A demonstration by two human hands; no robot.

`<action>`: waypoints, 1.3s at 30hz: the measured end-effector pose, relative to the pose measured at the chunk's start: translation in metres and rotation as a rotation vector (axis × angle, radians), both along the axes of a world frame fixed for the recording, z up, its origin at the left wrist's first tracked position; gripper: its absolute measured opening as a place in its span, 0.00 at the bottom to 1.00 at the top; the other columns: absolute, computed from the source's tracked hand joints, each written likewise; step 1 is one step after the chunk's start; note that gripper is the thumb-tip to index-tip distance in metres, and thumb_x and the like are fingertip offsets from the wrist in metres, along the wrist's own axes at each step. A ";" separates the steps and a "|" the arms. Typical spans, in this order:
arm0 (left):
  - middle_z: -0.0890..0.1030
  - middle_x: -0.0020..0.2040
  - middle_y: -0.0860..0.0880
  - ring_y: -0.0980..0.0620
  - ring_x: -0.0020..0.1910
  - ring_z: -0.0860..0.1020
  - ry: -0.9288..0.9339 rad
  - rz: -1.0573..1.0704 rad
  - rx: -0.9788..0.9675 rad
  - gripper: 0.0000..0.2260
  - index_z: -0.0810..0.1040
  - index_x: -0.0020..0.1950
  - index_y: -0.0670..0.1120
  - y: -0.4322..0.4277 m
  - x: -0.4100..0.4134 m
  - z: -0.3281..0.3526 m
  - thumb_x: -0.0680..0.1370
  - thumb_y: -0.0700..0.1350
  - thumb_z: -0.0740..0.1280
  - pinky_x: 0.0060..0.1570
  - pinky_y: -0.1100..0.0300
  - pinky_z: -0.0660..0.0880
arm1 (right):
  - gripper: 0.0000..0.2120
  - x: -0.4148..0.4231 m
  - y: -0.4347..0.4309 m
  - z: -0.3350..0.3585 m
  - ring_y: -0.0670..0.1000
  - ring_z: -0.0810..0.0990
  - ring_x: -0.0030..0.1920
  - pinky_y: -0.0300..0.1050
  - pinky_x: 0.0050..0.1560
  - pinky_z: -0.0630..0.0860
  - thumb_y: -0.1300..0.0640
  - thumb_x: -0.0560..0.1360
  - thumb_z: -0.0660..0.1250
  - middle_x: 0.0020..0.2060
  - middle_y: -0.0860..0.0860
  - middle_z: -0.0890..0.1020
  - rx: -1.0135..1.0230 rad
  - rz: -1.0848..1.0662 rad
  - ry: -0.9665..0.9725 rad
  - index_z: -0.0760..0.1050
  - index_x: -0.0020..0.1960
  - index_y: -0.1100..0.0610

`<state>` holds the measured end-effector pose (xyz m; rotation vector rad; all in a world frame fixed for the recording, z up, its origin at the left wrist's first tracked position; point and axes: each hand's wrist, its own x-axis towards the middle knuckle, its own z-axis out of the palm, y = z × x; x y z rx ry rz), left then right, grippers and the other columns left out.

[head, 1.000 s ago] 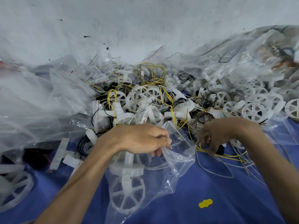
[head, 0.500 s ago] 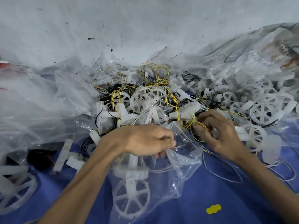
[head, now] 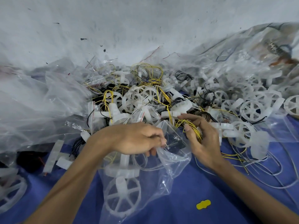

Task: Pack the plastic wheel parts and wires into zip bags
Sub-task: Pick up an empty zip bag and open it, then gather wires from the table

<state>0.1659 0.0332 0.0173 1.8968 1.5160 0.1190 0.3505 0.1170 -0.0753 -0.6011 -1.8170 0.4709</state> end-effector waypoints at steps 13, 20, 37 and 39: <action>0.82 0.45 0.52 0.57 0.45 0.81 -0.013 0.040 0.027 0.13 0.77 0.57 0.49 0.001 -0.008 0.003 0.81 0.51 0.57 0.53 0.59 0.75 | 0.09 0.007 0.009 -0.012 0.52 0.77 0.47 0.51 0.48 0.74 0.49 0.76 0.57 0.46 0.46 0.76 -0.158 0.087 0.001 0.66 0.55 0.48; 0.80 0.41 0.56 0.61 0.42 0.79 -0.009 0.040 0.014 0.13 0.77 0.58 0.49 0.005 -0.006 0.001 0.81 0.52 0.57 0.47 0.68 0.73 | 0.09 0.006 0.008 -0.004 0.49 0.77 0.29 0.41 0.26 0.71 0.48 0.79 0.59 0.32 0.53 0.80 -0.316 0.066 0.111 0.70 0.44 0.51; 0.81 0.36 0.54 0.59 0.35 0.79 0.093 0.011 -0.068 0.17 0.81 0.50 0.46 0.022 0.007 0.013 0.80 0.54 0.57 0.46 0.60 0.75 | 0.18 0.021 0.028 0.017 0.52 0.81 0.39 0.38 0.31 0.71 0.44 0.79 0.50 0.56 0.53 0.81 -0.982 0.541 0.634 0.73 0.55 0.52; 0.81 0.32 0.54 0.60 0.30 0.78 0.106 0.019 -0.123 0.17 0.82 0.42 0.49 0.026 0.008 0.013 0.80 0.55 0.58 0.38 0.65 0.72 | 0.18 0.020 0.027 0.015 0.51 0.80 0.40 0.41 0.34 0.69 0.45 0.77 0.52 0.58 0.53 0.80 -0.942 0.556 0.571 0.68 0.59 0.53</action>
